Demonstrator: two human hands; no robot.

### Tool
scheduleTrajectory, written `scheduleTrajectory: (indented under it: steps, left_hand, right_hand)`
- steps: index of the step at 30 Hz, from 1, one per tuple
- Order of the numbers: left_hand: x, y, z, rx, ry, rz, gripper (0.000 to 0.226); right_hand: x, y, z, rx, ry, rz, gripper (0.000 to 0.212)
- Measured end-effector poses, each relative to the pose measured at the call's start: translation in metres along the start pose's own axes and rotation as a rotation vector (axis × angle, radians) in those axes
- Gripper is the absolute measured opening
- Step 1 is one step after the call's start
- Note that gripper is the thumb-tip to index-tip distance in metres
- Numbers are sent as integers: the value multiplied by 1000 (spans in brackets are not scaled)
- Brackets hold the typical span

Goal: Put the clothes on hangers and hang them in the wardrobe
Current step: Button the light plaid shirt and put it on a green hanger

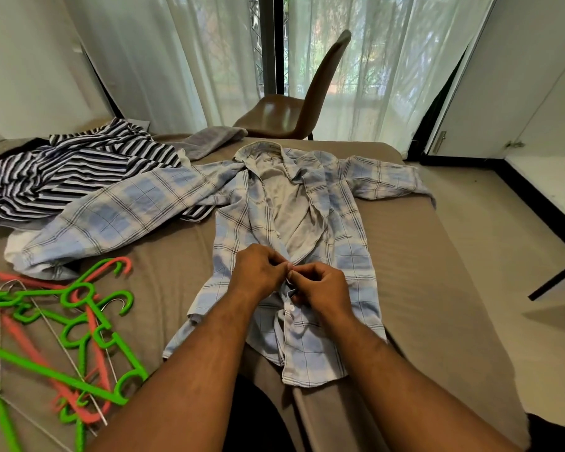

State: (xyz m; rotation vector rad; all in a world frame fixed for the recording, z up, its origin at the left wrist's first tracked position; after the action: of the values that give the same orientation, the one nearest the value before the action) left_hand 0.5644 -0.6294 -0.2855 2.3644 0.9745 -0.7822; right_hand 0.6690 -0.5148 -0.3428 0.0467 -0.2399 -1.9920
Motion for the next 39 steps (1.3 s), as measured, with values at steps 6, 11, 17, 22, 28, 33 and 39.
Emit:
scheduleTrajectory:
  steps: [6,11,17,22,28,33,39]
  left_hand:
    - [-2,4,-10,51,-73,-34,8]
    - [2,3,-15,84,-140,-34,19]
    - [5,4,-21,149,-107,-24,26]
    - [11,-1,-4,48,146,27,28]
    - [12,4,-1,12,182,88,39]
    - [21,16,19,-164,190,325,36]
    - [32,36,24,-238,13,620,18]
  right_hand:
    - [-1,5,6,-19,-31,1,11]
    - [-3,4,3,2,-28,-18,9]
    - [-6,0,-1,127,-155,-52,13]
    - [-4,-3,-3,206,-272,26,11]
    - [0,-1,3,124,-121,33,27]
    - [7,13,6,199,107,72,12]
    - [18,32,-8,309,304,197,20]
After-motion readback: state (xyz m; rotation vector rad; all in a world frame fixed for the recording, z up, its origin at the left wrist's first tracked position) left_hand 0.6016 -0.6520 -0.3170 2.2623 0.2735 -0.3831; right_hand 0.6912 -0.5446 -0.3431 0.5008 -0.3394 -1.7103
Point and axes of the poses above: each hand's wrist, its own y-axis away from the middle knuckle, its own x-axis out of the palm, z = x × y, the point moved 9 cm from there along -y, towards the middle knuckle, and after that the axes turned 14 degrees about z, right-handed, at the moved point
